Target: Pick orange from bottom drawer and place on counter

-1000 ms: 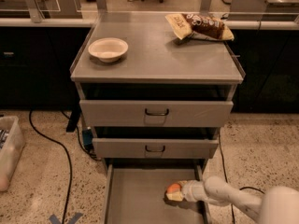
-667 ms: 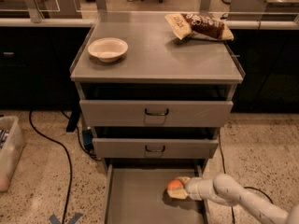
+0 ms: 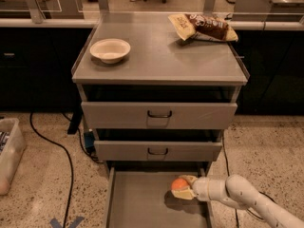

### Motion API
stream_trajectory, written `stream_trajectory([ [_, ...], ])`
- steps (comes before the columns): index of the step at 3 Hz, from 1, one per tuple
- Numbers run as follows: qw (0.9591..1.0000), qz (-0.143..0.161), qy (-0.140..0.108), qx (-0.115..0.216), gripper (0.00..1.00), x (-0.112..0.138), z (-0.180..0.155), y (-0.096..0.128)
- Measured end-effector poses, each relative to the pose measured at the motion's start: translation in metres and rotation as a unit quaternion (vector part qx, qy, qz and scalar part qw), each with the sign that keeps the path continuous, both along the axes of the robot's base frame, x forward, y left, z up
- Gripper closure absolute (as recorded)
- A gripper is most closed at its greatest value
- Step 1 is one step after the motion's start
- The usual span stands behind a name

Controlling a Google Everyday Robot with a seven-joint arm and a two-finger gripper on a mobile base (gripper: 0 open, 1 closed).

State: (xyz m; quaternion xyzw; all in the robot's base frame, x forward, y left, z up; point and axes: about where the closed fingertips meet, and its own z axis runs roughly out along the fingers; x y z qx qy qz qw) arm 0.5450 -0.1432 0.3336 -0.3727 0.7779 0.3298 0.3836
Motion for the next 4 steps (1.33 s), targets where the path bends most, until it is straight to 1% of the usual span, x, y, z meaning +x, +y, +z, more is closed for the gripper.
stream_trajectory([
  [1, 0.9998, 0.016, -0.008, 0.005, 1.0, 0.001, 0.017, 0.011],
  [2, 0.9992, 0.026, -0.009, 0.029, 1.0, 0.008, 0.072, 0.012],
  [3, 0.9976, 0.039, -0.037, 0.044, 1.0, 0.025, 0.154, 0.006],
  [4, 0.9948, 0.046, -0.064, 0.064, 1.0, 0.041, 0.237, -0.005],
])
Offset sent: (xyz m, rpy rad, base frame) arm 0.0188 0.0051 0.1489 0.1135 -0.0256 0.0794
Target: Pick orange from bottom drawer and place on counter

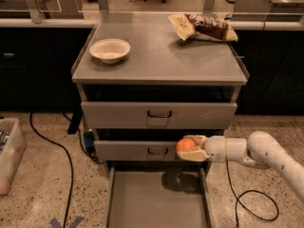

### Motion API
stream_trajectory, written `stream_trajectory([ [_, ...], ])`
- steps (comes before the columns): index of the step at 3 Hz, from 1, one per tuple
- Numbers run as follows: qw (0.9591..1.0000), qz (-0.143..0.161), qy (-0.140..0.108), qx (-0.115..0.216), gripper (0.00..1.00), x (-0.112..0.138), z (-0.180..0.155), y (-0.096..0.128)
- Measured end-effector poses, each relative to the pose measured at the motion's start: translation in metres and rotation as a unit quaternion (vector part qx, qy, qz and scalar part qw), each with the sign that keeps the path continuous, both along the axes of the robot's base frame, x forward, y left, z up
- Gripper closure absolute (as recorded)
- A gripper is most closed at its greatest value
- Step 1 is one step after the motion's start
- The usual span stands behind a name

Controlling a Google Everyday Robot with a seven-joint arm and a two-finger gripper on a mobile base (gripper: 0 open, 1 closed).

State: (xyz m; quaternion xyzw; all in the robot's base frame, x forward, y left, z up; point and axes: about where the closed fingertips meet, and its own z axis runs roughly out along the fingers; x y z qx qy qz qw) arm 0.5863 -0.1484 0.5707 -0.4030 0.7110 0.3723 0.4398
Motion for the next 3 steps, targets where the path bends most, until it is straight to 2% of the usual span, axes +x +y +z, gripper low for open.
stream_trajectory([
  [1, 0.9996, 0.014, -0.024, 0.004, 1.0, -0.0032, 0.06, -0.0017],
  [3, 0.9995, 0.024, -0.021, 0.006, 1.0, -0.0036, 0.0574, 0.0017],
])
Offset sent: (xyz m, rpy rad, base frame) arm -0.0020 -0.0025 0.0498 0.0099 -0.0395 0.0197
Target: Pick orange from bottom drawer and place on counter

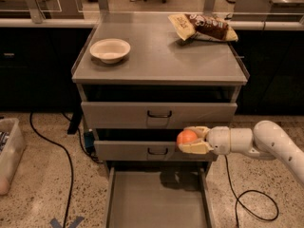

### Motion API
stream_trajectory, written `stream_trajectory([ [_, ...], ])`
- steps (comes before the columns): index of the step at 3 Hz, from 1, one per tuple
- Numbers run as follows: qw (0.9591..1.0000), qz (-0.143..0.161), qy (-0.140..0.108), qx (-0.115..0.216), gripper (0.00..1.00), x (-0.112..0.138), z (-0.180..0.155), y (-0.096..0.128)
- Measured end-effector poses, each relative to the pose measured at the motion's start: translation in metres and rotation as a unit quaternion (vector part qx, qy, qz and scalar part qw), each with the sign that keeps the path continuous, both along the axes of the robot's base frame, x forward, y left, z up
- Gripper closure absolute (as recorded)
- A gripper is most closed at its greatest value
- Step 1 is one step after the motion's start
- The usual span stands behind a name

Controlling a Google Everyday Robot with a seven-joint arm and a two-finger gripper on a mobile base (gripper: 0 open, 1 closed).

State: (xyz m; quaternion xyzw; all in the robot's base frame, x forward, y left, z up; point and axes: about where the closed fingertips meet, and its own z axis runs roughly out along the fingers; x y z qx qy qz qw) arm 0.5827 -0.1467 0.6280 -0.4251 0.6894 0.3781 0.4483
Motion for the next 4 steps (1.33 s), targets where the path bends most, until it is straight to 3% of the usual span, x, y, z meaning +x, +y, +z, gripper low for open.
stream_trajectory([
  [1, 0.9998, 0.012, -0.011, 0.008, 1.0, 0.015, 0.026, 0.003],
  [3, 0.998, -0.008, -0.056, -0.027, 1.0, 0.051, 0.129, -0.005],
  [4, 0.9981, -0.006, -0.055, -0.027, 1.0, 0.05, 0.129, -0.005],
])
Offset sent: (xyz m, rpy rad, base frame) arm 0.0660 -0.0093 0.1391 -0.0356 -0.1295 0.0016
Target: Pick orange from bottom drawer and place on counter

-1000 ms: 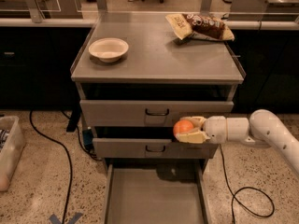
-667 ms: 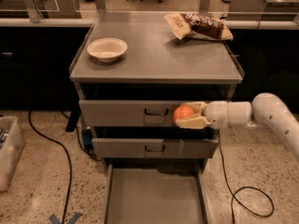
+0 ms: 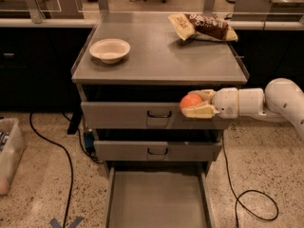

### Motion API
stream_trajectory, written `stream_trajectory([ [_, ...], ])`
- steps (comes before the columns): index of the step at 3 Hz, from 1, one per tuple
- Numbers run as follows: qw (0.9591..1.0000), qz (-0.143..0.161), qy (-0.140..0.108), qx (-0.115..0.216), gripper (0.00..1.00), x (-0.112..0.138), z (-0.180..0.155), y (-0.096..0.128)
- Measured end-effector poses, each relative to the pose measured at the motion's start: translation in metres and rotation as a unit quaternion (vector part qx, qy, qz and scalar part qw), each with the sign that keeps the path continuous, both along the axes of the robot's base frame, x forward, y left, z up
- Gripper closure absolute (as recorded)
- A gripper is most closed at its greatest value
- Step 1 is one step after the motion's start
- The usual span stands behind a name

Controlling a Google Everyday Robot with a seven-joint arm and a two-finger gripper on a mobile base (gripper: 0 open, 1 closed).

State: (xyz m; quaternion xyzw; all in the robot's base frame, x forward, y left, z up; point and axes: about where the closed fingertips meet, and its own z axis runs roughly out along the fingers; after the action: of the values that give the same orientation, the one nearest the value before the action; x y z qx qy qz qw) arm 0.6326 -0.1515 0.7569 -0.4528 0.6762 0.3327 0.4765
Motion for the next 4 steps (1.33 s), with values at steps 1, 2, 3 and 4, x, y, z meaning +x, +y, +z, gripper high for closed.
stream_trajectory([
  [1, 0.9999, 0.009, -0.007, 0.002, 1.0, -0.02, 0.011, -0.004],
  [2, 0.9994, 0.023, -0.021, 0.013, 1.0, -0.057, 0.042, -0.017],
  [3, 0.9982, 0.025, -0.049, 0.024, 1.0, -0.064, 0.074, -0.03],
  [4, 0.9939, 0.016, -0.104, 0.032, 1.0, -0.029, 0.114, -0.039],
])
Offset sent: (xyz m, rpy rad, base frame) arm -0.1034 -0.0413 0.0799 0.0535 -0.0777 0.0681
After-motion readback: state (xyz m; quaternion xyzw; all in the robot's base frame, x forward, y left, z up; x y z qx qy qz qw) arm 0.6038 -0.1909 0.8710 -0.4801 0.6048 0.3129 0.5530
